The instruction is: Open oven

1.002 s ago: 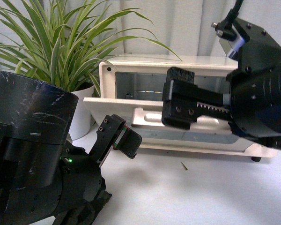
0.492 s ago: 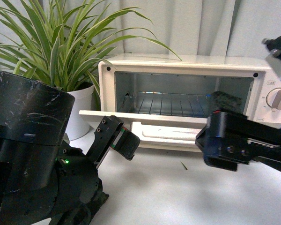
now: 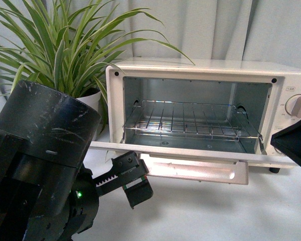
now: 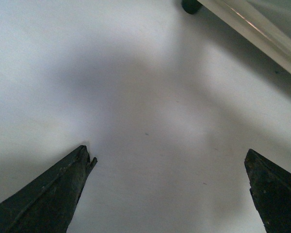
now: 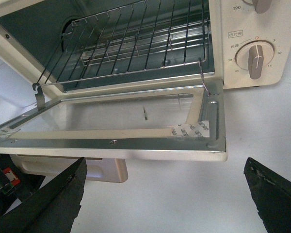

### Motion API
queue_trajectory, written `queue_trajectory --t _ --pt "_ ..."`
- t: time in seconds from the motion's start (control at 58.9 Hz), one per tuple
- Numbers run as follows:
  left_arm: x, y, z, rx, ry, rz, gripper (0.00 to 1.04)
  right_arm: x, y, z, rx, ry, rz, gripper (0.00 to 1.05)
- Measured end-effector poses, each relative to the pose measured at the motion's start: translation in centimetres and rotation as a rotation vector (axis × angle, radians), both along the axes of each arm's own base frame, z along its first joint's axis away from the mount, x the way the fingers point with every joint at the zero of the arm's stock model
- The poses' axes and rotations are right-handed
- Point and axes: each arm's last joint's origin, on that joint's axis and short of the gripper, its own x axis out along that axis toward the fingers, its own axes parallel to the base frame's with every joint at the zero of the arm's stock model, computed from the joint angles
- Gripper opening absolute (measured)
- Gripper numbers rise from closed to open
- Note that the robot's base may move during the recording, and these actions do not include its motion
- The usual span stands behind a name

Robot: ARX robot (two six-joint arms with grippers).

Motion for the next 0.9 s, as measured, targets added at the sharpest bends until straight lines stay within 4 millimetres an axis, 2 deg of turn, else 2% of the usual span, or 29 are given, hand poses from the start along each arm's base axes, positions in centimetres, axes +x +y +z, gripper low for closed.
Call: queue_trajectory --t 0.374,0.645,0.764,0.9 --pt "-0.5 0.7 -1.2 0.387 -0.012 -0.084 0.98 -0.1 -0.2 -1.2 -0.022 0.021 0.006 0.95" --pt "-0.8 0.6 -1.5 0.519 -0.031 -0.153 0.98 -0.3 -0.1 -1.8 -0.031 0.032 0.015 0.95" --pt "-1.5 0.7 -1.3 0.645 -0.059 -0.215 0.98 -0.5 -0.3 -2.3 -0.036 0.044 0.020 0.95" --pt "-3.0 1.2 -1.2 0.706 -0.076 -0.279 0.98 -1.1 -0.9 -2.7 -0.041 0.042 0.031 0.95"
